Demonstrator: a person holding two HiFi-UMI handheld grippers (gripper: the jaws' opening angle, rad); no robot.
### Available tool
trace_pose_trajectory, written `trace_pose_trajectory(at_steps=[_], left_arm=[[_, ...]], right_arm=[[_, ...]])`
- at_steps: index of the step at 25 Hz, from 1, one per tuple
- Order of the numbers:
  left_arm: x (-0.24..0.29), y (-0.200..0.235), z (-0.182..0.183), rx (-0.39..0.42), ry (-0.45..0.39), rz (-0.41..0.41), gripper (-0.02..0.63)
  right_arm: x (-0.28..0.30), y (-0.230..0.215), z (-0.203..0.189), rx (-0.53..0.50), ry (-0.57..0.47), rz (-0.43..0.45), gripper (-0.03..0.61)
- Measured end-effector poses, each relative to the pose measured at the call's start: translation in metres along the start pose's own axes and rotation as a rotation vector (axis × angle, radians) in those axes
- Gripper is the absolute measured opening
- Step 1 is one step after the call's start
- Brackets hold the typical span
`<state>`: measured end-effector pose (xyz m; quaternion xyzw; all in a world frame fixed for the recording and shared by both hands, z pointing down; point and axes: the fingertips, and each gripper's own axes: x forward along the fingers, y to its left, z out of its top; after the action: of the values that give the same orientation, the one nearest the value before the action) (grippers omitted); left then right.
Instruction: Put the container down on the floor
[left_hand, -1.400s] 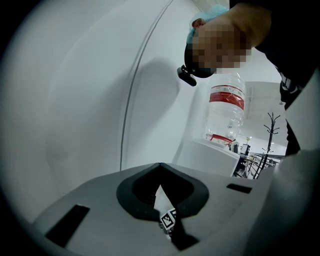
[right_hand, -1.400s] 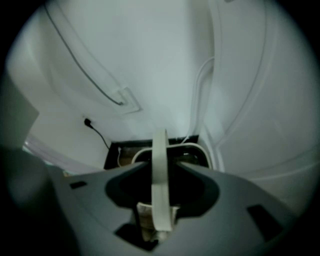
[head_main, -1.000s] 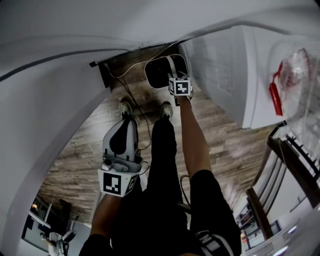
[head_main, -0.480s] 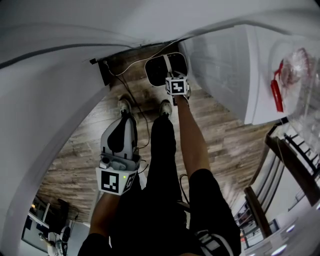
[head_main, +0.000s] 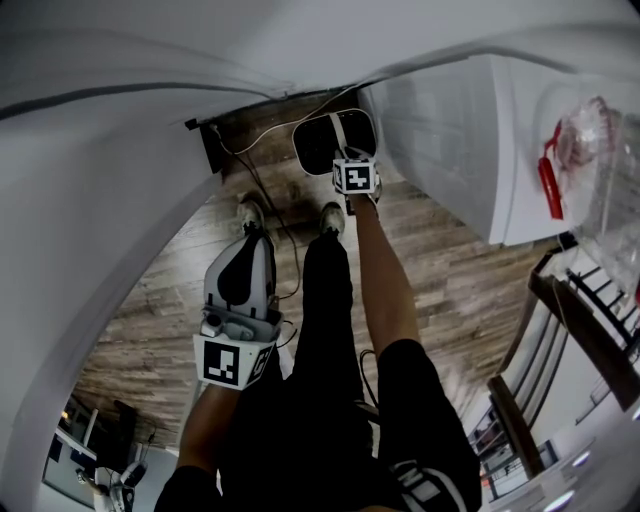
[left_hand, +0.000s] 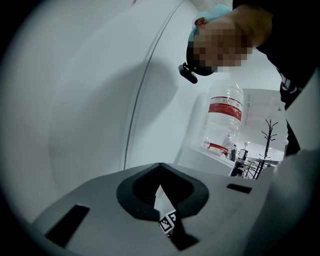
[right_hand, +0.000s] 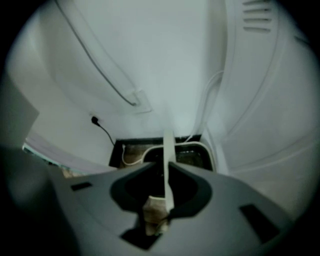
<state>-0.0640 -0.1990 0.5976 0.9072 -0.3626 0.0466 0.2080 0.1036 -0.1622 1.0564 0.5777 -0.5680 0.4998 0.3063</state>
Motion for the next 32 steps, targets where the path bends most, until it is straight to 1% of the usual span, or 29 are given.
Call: trace_pose_trajectory(at_steps=[5,8,13,17,21,26,32], left_arm=[[-0.006,0.002,0.006,-0.015,0.001,0.005,0.028],[-0.008,-0.001,0.017,-0.016,-0.013,-0.003,0.028],[-0.013,-0.017,0.056,0.003,-0.041,-0.034,0.028],[-0.022,-0.030,0.092,0.016,-0.053,-0.058,0.028],[-0.035,-0.041,0.124,0.038,-0.057,-0.093,0.028],[-0.046,-0.044,0.157,0.053,-0.068,-0.132,0.028],[-0.068,-0.053,0.198,0.068,-0.099,-0.136,0.028]], right_arm=[[-0.022,0.001,0.003,0.041,-0.018,-0.009,0.085],[-0.046,0.001,0.013,0.071,-0.060,-0.012,0.067],[-0.109,0.016,0.035,0.168,-0.137,0.017,0.046],[-0.171,0.030,0.052,0.233,-0.190,0.027,0.040],[-0.239,0.047,0.068,0.236,-0.241,0.026,0.040],[-0.312,0.072,0.087,0.223,-0.329,0.044,0.040],[-0.404,0.099,0.110,0.225,-0.463,0.078,0.039]])
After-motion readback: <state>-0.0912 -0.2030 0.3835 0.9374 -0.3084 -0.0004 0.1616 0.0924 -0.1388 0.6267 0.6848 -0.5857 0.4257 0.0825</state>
